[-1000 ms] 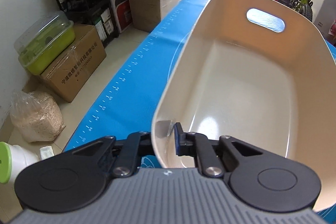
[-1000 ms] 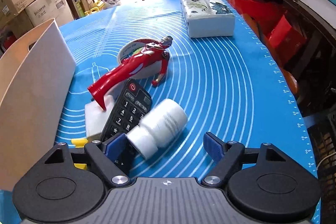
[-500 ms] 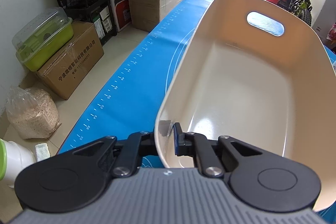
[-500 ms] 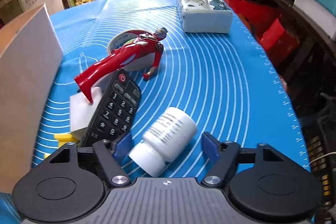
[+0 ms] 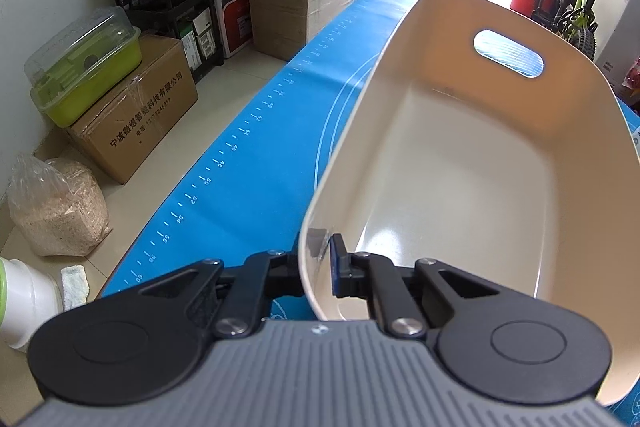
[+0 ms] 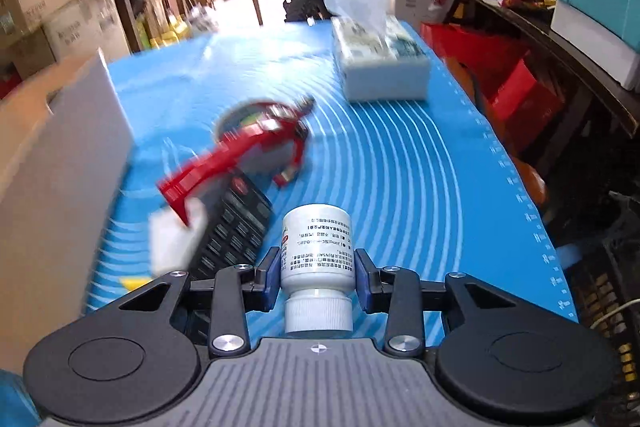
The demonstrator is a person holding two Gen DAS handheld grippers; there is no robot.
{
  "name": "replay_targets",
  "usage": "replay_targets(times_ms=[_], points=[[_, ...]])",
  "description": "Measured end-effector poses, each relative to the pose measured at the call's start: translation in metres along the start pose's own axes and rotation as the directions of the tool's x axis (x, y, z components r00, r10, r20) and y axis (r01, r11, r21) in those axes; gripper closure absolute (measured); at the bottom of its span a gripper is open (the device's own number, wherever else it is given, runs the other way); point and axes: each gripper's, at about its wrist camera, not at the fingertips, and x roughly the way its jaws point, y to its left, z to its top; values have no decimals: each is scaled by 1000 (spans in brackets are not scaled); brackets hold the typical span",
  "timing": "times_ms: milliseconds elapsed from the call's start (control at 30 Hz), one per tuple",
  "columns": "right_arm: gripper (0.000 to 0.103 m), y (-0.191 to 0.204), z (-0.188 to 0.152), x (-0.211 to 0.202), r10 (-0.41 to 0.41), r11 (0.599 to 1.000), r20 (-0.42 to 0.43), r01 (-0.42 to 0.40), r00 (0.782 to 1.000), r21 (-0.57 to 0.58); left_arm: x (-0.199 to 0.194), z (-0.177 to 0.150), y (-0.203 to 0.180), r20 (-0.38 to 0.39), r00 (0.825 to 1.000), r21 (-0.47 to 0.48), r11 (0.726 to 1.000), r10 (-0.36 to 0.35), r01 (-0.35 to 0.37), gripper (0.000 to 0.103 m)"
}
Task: Organize rigid objects
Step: 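Grasp the white pill bottle with the right tool and lift it, then carry the pill bottle into the basket and open the right tool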
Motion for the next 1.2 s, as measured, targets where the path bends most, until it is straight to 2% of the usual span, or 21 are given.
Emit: replay_targets(times_ms=[167, 300, 400, 567, 733, 933, 1000, 1133, 1200], points=[[58, 25, 26, -31, 96, 995, 92, -96, 991, -11, 0, -2, -2, -1, 1000, -3, 1000, 1, -1, 90], [58, 55, 44, -56, 212, 977, 129, -206, 969, -60, 0, -1, -3, -1, 1000, -2, 1000, 4, -4, 90], [58, 83, 51, -65, 286, 956, 121, -275, 950, -101, 0, -1, -2, -3, 1000, -6, 1000, 1, -1, 91], [58, 135, 48, -66, 381, 912, 47, -367, 923, -183, 0, -1, -2, -5, 1000, -7, 1000, -1, 1, 91], [58, 177, 37, -46, 375, 904, -30, -373, 926, -211, 0, 0, -2, -6, 1000, -10, 1000, -1, 1, 91], [58, 202, 21, -14, 350, 896, -147, -377, 925, -237, 0, -1, -2, -6, 1000, -11, 1000, -3, 3, 91], [58, 212, 14, -11, 318, 889, -147, -349, 937, -298, -1, -1, -3, -4, 1000, -7, 1000, -3, 3, 91], [58, 228, 9, -6, 288, 875, -210, -346, 934, -340, 0, -3, -3, -7, 1000, -11, 1000, -3, 3, 91], [54, 229, 5, -9, 277, 871, -208, -337, 938, -357, 0, -3, -3, -7, 1000, -8, 1000, -1, 1, 91]])
